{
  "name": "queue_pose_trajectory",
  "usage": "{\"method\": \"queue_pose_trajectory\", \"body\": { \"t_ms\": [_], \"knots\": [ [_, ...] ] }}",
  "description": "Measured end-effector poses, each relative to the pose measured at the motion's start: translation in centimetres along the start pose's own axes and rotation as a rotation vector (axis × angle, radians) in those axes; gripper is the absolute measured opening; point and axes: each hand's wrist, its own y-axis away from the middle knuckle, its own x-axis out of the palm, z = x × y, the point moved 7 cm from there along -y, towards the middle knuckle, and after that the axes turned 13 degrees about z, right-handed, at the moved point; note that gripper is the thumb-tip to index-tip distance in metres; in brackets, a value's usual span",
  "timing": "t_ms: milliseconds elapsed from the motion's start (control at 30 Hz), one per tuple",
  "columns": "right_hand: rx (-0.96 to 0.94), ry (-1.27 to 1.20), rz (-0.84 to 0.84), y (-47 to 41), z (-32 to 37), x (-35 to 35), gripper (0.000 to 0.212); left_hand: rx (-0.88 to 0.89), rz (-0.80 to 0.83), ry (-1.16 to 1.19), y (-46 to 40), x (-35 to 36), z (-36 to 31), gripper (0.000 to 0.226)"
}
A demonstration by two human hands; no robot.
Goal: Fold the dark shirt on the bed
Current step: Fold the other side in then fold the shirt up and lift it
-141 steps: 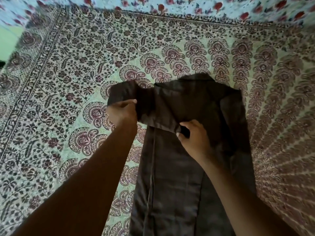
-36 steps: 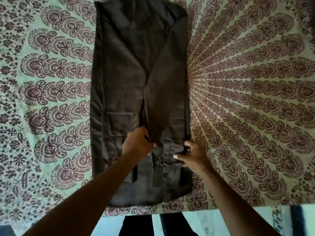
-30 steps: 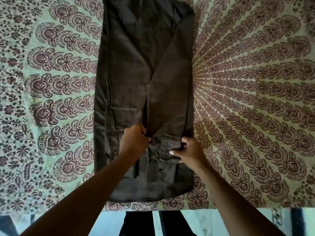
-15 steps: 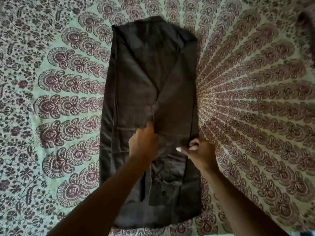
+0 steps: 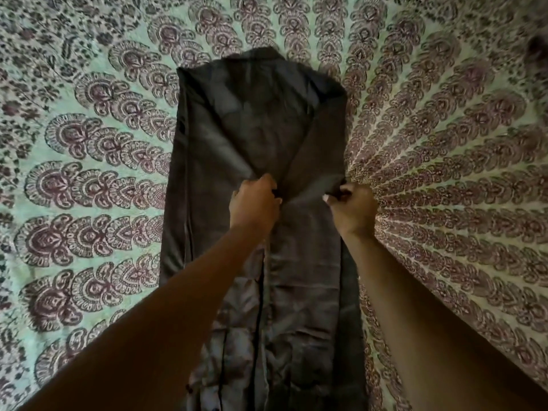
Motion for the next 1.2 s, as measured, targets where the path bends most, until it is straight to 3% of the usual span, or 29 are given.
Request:
{"method": "queue_pose_trajectory", "body": {
  "t_ms": [267, 467, 567, 733, 933, 1067, 1200],
  "knots": [
    [-0.036, -0.259, -0.099, -7.0, 3.0, -2.1, 0.023, 0.141, -0.084, 0.069, -3.3, -1.2, -3.8, 0.037],
    [-0.083, -0.325, 0.006, -14.4, 7.5, -2.2, 0.028, 0.104, -0.052, 0.244, -10.3, -2.4, -6.0, 0.028],
    [-0.063, -0.366, 0.036, -16.6, 8.5, -1.9, 0.043, 0.073, -0.012, 0.326, -11.7, -2.7, -5.9, 0.011],
    [-0.059, -0.416, 0.002, -18.7, 8.7, -1.4, 0.041, 0.074, -0.028, 0.268, -11.8, -3.2, -5.4, 0.010],
    [0.046, -0.552, -0.001, -19.4, 9.1, -0.4, 0.057, 0.109, -0.061, 0.161, -11.7, -3.4, -5.5, 0.010],
    [0.154, -0.729, -0.064, -19.0, 9.4, 0.2, 0.035, 0.113, -0.084, 0.147, -11.8, -3.6, -5.5, 0.010],
    [0.148, -0.646, -0.106, -18.9, 9.5, 0.7, 0.008, 0.103, -0.068, 0.125, -11.9, -3.3, -5.3, 0.011]
  ]
}}
